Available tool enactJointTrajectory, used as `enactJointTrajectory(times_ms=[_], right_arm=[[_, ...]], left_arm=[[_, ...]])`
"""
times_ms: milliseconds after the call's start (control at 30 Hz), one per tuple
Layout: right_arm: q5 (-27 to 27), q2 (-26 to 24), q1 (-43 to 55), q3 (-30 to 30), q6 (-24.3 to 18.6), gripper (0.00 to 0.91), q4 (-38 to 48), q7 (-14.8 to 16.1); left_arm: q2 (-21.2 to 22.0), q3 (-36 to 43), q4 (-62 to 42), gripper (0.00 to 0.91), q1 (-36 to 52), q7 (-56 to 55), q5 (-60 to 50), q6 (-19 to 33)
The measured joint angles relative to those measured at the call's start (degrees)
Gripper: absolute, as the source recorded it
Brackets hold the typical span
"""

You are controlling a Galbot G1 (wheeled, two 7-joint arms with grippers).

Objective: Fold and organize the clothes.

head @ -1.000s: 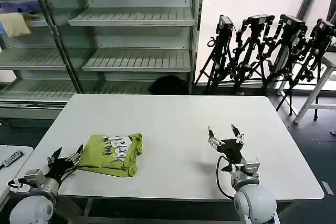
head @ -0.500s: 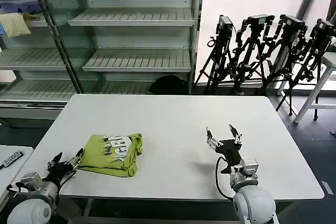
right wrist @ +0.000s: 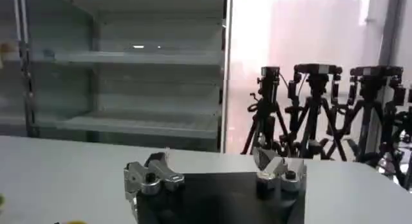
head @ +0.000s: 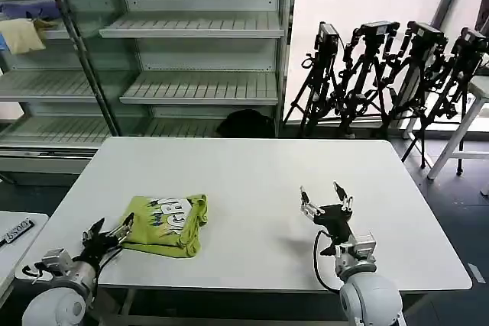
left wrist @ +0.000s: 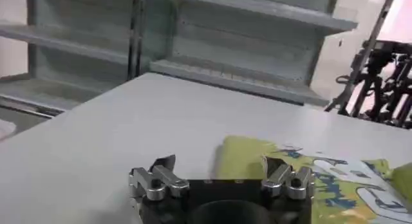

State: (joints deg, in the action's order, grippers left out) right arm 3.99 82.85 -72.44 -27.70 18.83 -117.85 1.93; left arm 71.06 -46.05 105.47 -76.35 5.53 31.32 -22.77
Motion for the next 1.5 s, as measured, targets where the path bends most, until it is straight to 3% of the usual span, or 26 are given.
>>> enactJointTrajectory(times_ms=[167, 200, 233, 300, 333, 400, 433, 467, 833, 1133, 1500], right_arm=[[-0.33, 0.02, -0.02, -0.04, 0.1, 0.907, -0.16, 0.01], [-0.37, 0.02, 0.01, -0.06, 0.12, 0.907, -0.16, 0.02], [-0.42, 0.02, 0.05, -0.05, 0.13, 0.907, -0.17, 0.03], [-0.5, 0.07, 0.16, -0.04, 0.16, 0.907, -0.17, 0.03], [-0.54, 0.12, 0.2, -0.01, 0.16, 0.907, -0.16, 0.04], [-0.67, 0.21, 0.35, 0.07, 0.16, 0.907, -0.02, 0.03], [-0.72, 0.26, 0.42, 0.11, 0.16, 0.907, 0.04, 0.03], [-0.75, 0.32, 0.49, 0.14, 0.16, 0.907, 0.13, 0.03], [-0.88, 0.54, 1.13, 0.17, 0.16, 0.907, 0.9, -0.08], [-0.92, 0.34, 1.26, -0.13, 0.12, 0.907, 1.25, -0.11], [-0.74, 0.25, 1.61, -0.14, -0.16, 0.907, 1.92, -0.06]], left_arm=[[0.15, 1.14, -0.49, 0.695, 0.74, 0.0, -1.48, -0.47], [0.16, 1.31, -0.64, 0.695, 0.88, 0.02, -1.81, -0.57], [0.16, 1.47, -0.78, 0.584, 0.99, 0.05, -2.01, -0.62], [0.19, 1.69, -1.1, 0.504, 1.21, 0.05, -2.29, -0.81], [0.2, 1.75, -1.23, 0.292, 1.33, 0.05, -2.36, -0.88], [0.2, 1.86, -1.5, 0.161, 1.58, 0.04, -2.37, -1.19], [0.19, 1.88, -1.61, 0.05, 1.66, 0.03, -2.36, -1.35], [0.18, 1.88, -1.75, 0.02, 1.74, 0.03, -2.32, -1.54], [0.46, 2.22, -1.97, 0.0, 1.63, 0.41, 1.1, -2.95], [0.22, 1.02, -1.92, 0.0, 2.34, 1.37, 0.68, 0.74], [-5.43, -6.75, -1.45, 0.01, 6.8, 3.31, -5.27, 1.61]])
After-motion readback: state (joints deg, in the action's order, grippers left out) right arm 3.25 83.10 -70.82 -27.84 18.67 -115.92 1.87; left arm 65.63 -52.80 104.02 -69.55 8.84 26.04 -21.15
